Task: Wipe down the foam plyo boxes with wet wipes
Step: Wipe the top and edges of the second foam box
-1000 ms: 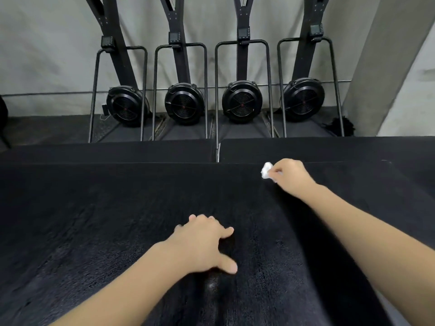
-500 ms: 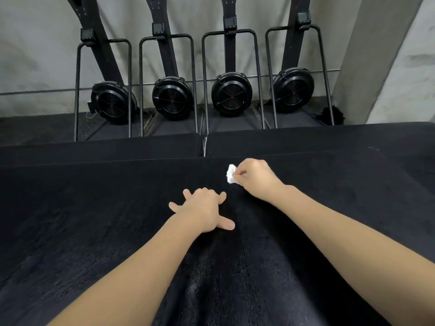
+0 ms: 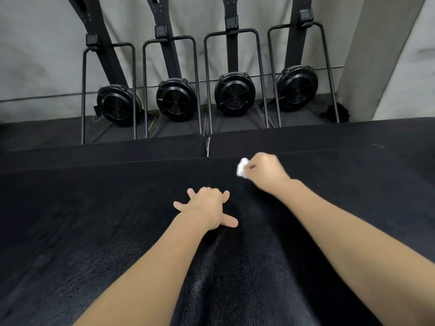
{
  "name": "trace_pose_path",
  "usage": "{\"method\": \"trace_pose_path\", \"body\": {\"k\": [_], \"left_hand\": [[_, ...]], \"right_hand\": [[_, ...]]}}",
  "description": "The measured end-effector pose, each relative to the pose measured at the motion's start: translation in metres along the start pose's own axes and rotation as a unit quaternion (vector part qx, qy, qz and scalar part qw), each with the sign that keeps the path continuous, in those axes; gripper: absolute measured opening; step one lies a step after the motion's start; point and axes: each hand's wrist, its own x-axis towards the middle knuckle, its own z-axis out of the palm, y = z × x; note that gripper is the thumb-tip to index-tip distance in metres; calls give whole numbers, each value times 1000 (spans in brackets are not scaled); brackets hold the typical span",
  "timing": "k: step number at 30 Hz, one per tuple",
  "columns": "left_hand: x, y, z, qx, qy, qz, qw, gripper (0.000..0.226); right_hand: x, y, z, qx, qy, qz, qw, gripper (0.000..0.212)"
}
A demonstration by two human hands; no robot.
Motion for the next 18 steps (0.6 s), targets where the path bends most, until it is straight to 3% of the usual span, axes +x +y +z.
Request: {"method": "trace_pose_path", "body": {"k": [4,7,10,13,16,18], "left_hand": [[2,0,1,11,2,-3,1000,86],[2,1,4,25,4,0,1000,88],[2,1,5,43,6,4,999,89],[2,1,5,29,2,5,1000,89],[3,-1,3,6,2,6,1000,89],[4,-2,4,10,5,9,1000,88]], "right_hand": [[-9,-13,24,7,-64,-103,993,39],[15,-16,15,-34,-36,-28,998,34],[35,-2,-3,-159,53,45,985,8],[36,1,-1,-206,98,59,972,20],[30,-31,25,-170,54,54,983,26],[19,-53,44,-137,-10,18,990,14]]}}
